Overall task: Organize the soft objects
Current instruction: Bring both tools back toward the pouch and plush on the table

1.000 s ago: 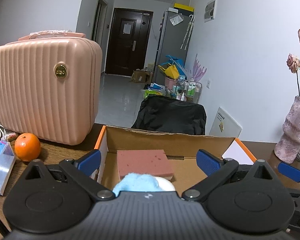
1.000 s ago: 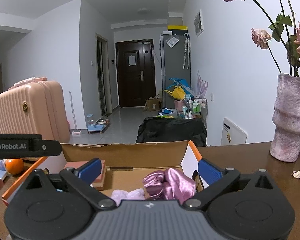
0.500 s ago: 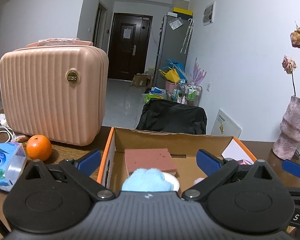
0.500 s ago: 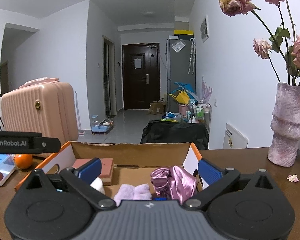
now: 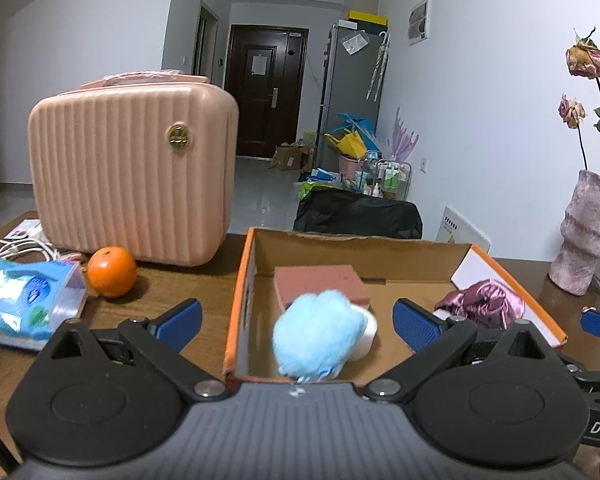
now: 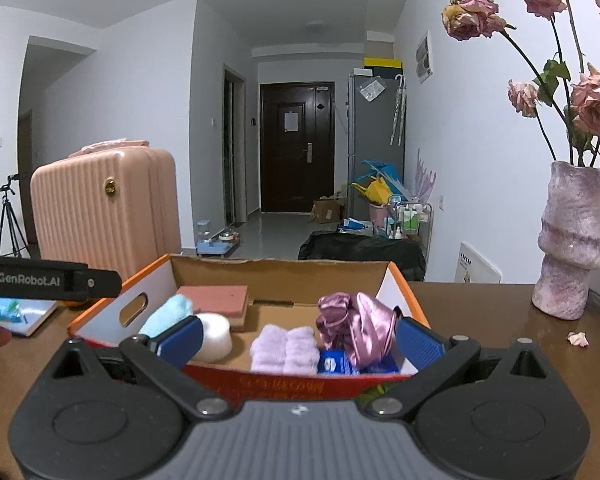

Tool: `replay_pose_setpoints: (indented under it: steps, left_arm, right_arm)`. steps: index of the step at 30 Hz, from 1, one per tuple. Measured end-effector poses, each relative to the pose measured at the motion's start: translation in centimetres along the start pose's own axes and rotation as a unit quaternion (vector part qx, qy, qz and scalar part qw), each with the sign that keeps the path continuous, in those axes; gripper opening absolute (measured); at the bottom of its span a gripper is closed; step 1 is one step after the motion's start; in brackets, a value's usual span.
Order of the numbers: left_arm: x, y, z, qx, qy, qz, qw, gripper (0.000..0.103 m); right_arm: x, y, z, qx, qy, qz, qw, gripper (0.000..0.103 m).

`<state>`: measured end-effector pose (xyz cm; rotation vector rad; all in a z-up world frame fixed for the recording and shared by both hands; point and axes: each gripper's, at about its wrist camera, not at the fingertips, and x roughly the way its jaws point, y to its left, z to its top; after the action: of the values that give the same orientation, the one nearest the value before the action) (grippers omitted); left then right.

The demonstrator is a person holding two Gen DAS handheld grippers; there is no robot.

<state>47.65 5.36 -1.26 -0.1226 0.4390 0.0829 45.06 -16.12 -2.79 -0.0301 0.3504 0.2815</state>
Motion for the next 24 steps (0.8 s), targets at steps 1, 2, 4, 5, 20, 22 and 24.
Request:
replay_pose_setpoints:
  steps: [1,2,4,5,20,22,24]
  left_arm:
    - [-0.2,0.2,-0.1,0.000,0.001,0.002,1.0000,0.103]
    - [-0.5,0.3,-0.3,0.000,0.001,0.003,1.0000,0.103]
    - [-1.2,0.6,-0.8,-0.002,0.003,0.007,1.0000,0.103]
    - [-1.5,0.8,-1.0,-0.002,0.004,0.008,1.0000,0.103]
    - [-6.0,1.9,-3.8,-0.001,0.016,0.012,0.9998,0.103]
    - [-6.5,1.8,-4.2,0.001,0.017,0.012,0.9998,0.103]
    - [-7.2,1.8,-4.6,0.003,0.019,0.012,0.9998,0.103]
  right_arm:
    - [-0.4,0.1,-0.2,-0.002,0.001,0.001,1.000,0.103]
    - [-0.6,0.2,-0.4,-0.003,0.002,0.002,1.000,0.103]
    - [-1.2,0.3,-0.7,-0.004,0.002,0.004,1.000,0.103]
    - [-1.6,0.4,-0.9,-0.004,0.003,0.005,1.000,0.103]
    - [-6.2,0.8,-3.8,-0.009,0.020,0.006,1.000,0.103]
    - [-6.8,0.9,-4.1,-0.008,0.021,0.008,1.000,0.103]
    - [-7.5,1.1,-4.4,-0.009,0.021,0.008,1.000,0.103]
